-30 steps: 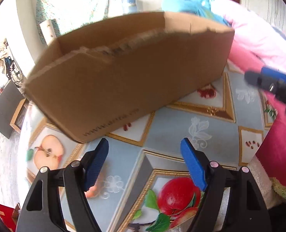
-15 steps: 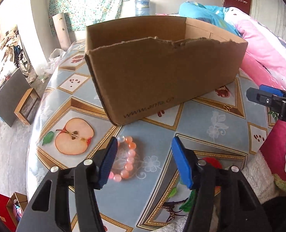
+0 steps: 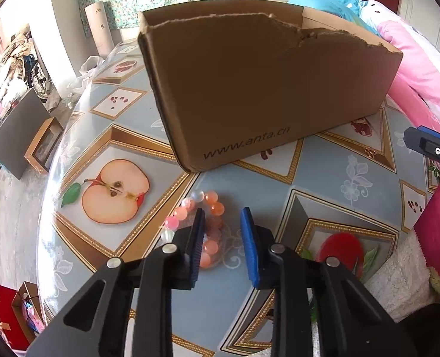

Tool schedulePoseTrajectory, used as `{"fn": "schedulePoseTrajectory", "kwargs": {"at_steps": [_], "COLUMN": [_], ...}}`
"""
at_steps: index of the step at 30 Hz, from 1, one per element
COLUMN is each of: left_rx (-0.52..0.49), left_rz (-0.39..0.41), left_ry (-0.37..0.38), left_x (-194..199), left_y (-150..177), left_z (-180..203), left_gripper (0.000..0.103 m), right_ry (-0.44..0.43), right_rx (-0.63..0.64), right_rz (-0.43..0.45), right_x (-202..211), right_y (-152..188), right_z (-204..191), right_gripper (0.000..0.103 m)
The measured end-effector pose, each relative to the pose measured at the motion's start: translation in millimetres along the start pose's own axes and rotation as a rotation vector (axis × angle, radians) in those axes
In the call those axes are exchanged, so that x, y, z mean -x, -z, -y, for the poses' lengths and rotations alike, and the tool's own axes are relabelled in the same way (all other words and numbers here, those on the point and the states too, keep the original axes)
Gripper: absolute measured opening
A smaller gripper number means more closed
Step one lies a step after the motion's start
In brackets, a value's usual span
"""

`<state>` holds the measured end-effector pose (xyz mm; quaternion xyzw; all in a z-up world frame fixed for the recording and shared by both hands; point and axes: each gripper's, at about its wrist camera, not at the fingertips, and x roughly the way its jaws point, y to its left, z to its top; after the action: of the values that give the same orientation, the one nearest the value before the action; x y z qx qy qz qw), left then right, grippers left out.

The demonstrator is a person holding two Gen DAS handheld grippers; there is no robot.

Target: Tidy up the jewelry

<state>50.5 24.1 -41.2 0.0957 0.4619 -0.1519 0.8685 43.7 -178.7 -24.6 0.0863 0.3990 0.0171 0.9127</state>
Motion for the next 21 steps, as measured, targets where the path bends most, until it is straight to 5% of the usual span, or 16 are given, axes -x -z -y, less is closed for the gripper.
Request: {"fn": "schedulePoseTrajectory", "kwargs": {"at_steps": [6,21], "left_rx": [-0.008,-0.050], "left_rz": [0.000,0.002], "left_ry": [0.016,0.105], "left_x": [-2,-6], "left_y": [-3,-12], "left_z": [2,31], "left_gripper": [0.014,0.014], "right_ry": [-0.002,-0.003], "right_rx": [-0.010,-0.012], "right_rz": [-0.001,0.003], "right_x": [-1,1], "right_y": [0,1], "right_z": [2,4], "right_gripper": [0.091,0.091]}}
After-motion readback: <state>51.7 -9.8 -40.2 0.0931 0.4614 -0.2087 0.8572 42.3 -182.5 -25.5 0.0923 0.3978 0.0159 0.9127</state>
